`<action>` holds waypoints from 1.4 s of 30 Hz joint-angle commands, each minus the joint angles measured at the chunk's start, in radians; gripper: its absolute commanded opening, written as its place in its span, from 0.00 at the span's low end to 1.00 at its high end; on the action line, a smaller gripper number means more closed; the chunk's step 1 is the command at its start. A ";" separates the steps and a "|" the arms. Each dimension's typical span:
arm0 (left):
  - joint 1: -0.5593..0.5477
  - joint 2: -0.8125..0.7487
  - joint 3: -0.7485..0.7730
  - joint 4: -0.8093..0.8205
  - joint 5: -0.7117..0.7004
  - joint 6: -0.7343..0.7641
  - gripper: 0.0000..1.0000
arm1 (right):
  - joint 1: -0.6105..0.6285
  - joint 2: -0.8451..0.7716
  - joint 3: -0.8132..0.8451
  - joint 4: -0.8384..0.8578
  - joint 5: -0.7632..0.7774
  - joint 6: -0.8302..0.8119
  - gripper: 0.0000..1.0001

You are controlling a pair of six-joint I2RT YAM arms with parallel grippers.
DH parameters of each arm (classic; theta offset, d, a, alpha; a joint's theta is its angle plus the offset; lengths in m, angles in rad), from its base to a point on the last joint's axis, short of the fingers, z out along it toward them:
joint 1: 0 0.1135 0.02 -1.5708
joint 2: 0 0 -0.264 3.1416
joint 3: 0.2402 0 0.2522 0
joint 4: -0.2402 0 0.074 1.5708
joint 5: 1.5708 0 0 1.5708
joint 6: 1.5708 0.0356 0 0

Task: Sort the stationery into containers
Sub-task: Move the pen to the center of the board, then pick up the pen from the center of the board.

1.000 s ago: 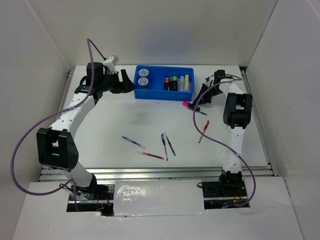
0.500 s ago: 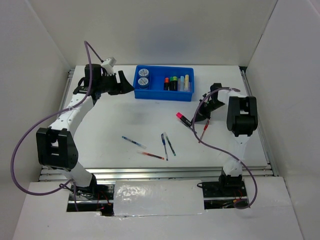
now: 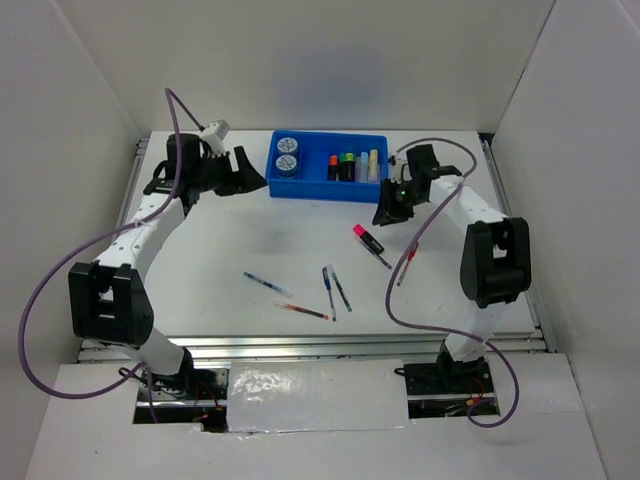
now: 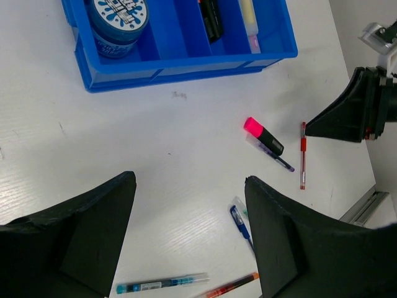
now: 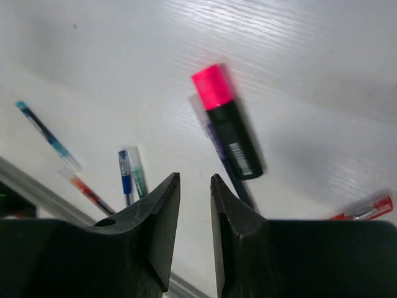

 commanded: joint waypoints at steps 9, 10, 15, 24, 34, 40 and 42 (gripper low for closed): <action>0.008 -0.110 -0.067 0.077 0.060 0.044 0.86 | 0.183 0.039 -0.015 0.064 0.437 -0.287 0.45; 0.008 -0.116 -0.072 0.077 0.064 0.043 0.86 | 0.180 0.043 -0.013 0.075 0.443 -0.297 0.45; 0.009 -0.124 -0.102 0.089 0.067 0.024 0.85 | 0.180 0.077 0.000 0.078 0.460 -0.336 0.44; 0.012 -0.133 -0.139 0.123 0.075 -0.015 0.85 | 0.171 0.025 -0.061 0.111 0.377 -0.372 0.44; 0.015 -0.138 -0.147 0.127 0.078 -0.026 0.85 | 0.169 -0.010 -0.151 0.151 0.339 -0.406 0.43; 0.015 -0.136 -0.147 0.126 0.078 -0.026 0.85 | 0.179 0.020 -0.119 0.132 0.362 -0.407 0.40; 0.015 -0.136 -0.144 0.127 0.076 -0.023 0.85 | 0.182 0.026 -0.112 0.122 0.368 -0.412 0.39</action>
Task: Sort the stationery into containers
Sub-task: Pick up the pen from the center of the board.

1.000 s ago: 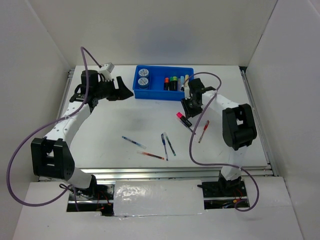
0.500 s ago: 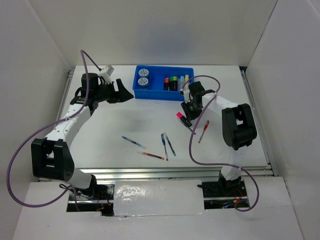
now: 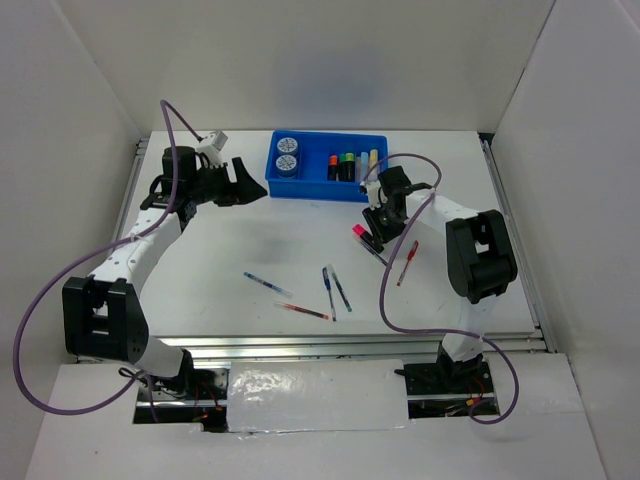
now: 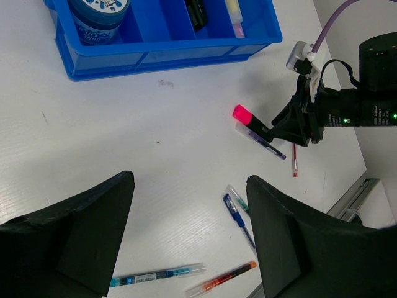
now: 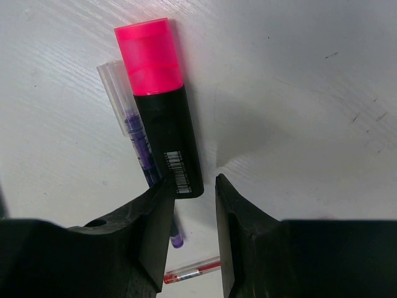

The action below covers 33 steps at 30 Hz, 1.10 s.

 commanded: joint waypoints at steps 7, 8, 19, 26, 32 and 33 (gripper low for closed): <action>0.009 -0.034 -0.001 0.043 0.025 -0.016 0.85 | 0.015 -0.001 0.032 -0.009 0.014 -0.040 0.39; 0.009 -0.033 -0.001 0.043 0.025 -0.017 0.85 | 0.012 -0.002 0.032 -0.006 0.011 -0.038 0.40; 0.013 -0.041 -0.003 0.040 0.015 -0.016 0.85 | 0.000 -0.027 0.043 -0.002 -0.044 -0.034 0.42; 0.013 -0.040 -0.001 0.043 0.017 -0.019 0.84 | 0.004 -0.002 0.058 -0.020 -0.024 -0.040 0.41; 0.013 -0.038 0.002 0.043 0.018 -0.017 0.84 | 0.006 0.029 0.072 -0.040 -0.009 -0.049 0.40; 0.013 -0.038 0.002 0.043 0.018 -0.016 0.84 | 0.007 0.032 0.082 -0.043 -0.009 -0.051 0.40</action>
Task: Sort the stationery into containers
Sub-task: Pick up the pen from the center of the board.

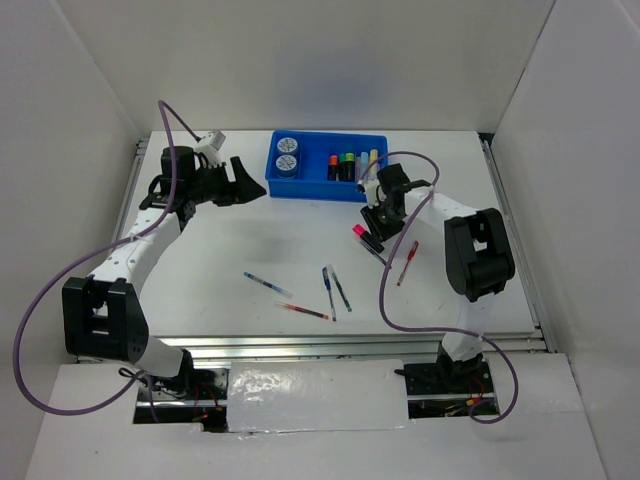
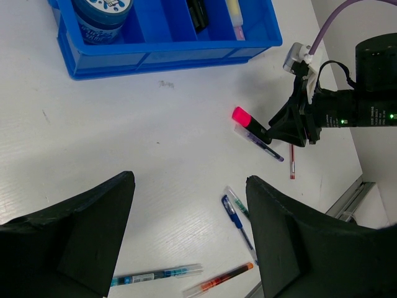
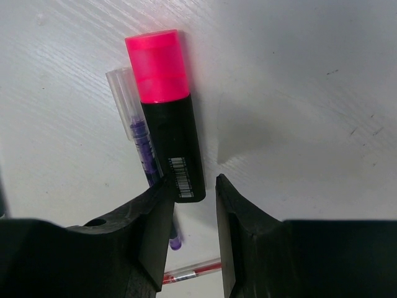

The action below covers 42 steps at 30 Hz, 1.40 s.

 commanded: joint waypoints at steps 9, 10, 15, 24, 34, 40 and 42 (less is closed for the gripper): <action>0.009 -0.038 0.002 0.039 0.018 0.004 0.84 | 0.009 0.079 0.117 -0.105 -0.017 -0.040 0.37; 0.011 -0.038 -0.001 0.042 0.016 0.004 0.84 | 0.012 0.079 0.117 -0.110 -0.019 -0.042 0.38; 0.012 -0.040 -0.004 0.042 0.018 0.004 0.84 | 0.015 0.062 0.101 -0.098 -0.028 -0.035 0.41; 0.015 -0.046 -0.007 0.042 0.018 0.003 0.84 | 0.017 0.059 0.094 -0.115 -0.028 -0.043 0.42; 0.014 -0.043 -0.006 0.043 0.018 0.000 0.85 | 0.037 0.082 0.101 -0.138 -0.014 -0.043 0.41; 0.014 -0.043 -0.001 0.039 0.015 0.006 0.86 | 0.049 0.104 0.131 -0.153 0.023 -0.025 0.40; 0.015 -0.043 0.002 0.034 0.015 0.010 0.86 | 0.055 0.116 0.146 -0.159 0.041 -0.016 0.40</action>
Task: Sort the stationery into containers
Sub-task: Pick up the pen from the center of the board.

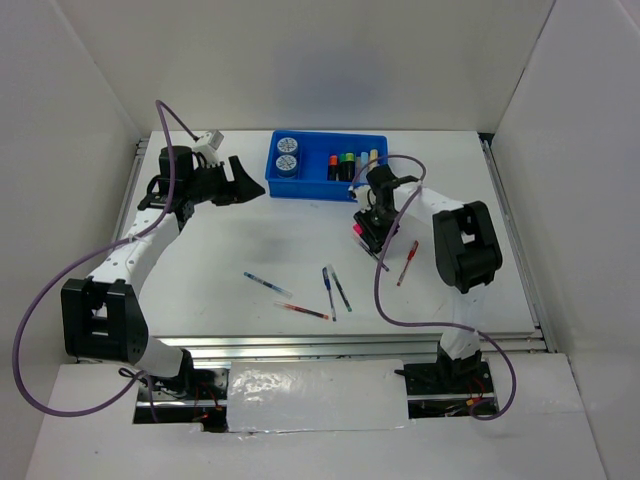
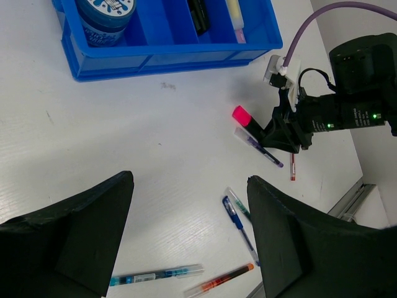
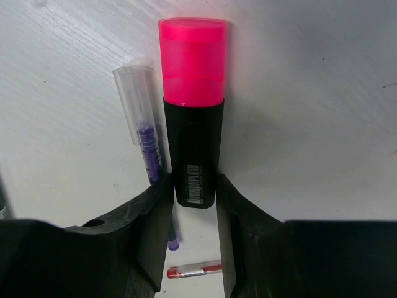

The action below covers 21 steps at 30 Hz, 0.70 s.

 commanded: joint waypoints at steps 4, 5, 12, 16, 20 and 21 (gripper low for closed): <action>0.008 -0.036 0.001 0.036 0.016 0.012 0.86 | 0.028 0.021 0.048 -0.023 0.066 0.023 0.33; 0.008 -0.036 0.001 0.038 0.016 0.014 0.86 | 0.031 0.014 0.039 -0.016 0.070 0.031 0.29; 0.017 -0.045 0.008 0.013 0.025 0.038 0.85 | 0.037 -0.153 0.051 -0.039 -0.045 0.014 0.00; 0.046 -0.065 0.013 -0.015 0.035 0.069 0.85 | 0.056 -0.225 0.224 -0.128 -0.143 -0.018 0.00; 0.068 -0.081 -0.005 -0.005 0.036 0.060 0.84 | 0.053 -0.230 0.356 -0.067 -0.198 0.110 0.00; 0.068 -0.079 -0.011 -0.007 0.036 0.060 0.85 | 0.053 -0.226 0.369 0.001 -0.191 0.144 0.00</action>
